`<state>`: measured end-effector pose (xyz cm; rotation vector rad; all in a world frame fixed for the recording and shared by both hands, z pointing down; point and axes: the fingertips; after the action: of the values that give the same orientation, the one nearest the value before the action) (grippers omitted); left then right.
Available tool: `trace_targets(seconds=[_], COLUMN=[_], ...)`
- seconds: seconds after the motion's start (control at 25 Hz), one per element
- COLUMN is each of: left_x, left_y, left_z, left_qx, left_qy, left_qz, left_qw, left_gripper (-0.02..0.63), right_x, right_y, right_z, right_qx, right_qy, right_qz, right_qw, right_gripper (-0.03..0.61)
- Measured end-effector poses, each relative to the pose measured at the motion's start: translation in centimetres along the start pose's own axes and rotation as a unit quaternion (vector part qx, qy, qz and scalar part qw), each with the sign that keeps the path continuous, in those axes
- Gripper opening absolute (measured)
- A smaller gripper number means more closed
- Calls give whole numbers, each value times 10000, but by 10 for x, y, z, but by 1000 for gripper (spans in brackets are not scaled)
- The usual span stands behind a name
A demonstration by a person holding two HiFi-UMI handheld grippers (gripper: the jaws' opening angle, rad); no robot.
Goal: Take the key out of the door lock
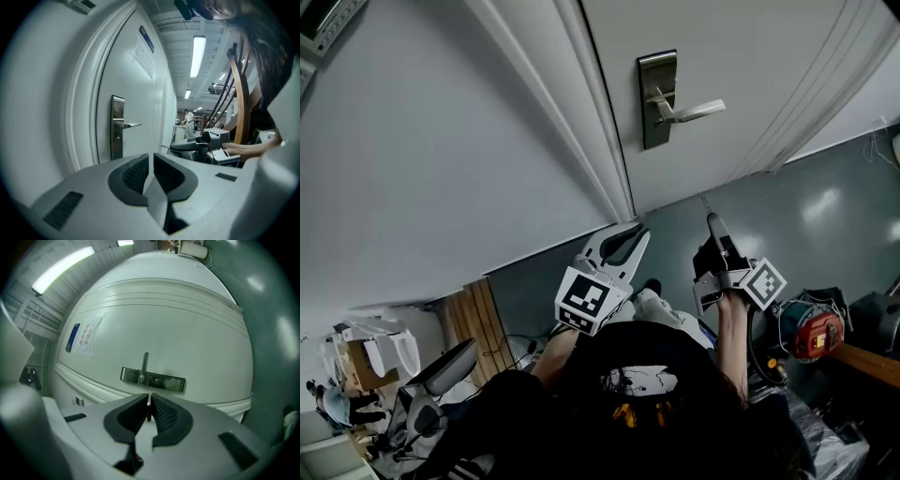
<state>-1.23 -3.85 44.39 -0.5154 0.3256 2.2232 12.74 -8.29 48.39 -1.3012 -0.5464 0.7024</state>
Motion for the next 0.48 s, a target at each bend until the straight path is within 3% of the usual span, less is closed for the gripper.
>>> trace_targets(seconds=[0.48], left_x=[28], left_y=[-2], left_z=[17], left_qx=[152], left_qy=[-118], left_qz=[75], left_qw=[9998], left_gripper=[37], right_x=[6], right_y=[14], right_z=[42], right_qx=[162], right_qy=[152], right_qz=[31], right_qw=[9997], right_gripper=[20])
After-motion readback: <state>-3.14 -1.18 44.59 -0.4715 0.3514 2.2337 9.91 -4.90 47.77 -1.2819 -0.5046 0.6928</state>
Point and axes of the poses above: the fingertips, and each gripper's own axes: x backward along the fingers, y to its left, z out of its underside, and after that the axes turned 11 degrees about y, right-handed
